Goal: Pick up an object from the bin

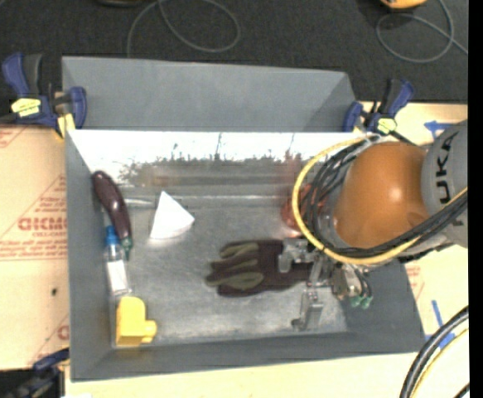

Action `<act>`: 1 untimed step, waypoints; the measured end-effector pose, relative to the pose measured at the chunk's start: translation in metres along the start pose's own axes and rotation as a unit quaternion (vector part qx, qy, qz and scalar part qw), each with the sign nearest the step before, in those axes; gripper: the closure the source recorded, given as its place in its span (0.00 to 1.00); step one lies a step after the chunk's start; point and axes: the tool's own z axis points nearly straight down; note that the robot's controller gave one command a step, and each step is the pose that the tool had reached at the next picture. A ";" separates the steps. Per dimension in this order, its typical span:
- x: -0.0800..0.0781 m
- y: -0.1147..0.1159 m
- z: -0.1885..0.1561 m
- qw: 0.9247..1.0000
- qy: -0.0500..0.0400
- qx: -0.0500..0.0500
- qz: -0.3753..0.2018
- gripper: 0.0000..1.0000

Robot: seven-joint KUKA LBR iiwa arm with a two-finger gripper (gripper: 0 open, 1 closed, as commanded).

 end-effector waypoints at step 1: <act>-0.002 0.000 -0.004 1.000 -0.004 0.000 0.000 0.00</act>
Offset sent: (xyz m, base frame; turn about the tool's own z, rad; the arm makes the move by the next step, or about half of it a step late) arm 0.0846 -0.0167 -0.1060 -0.2340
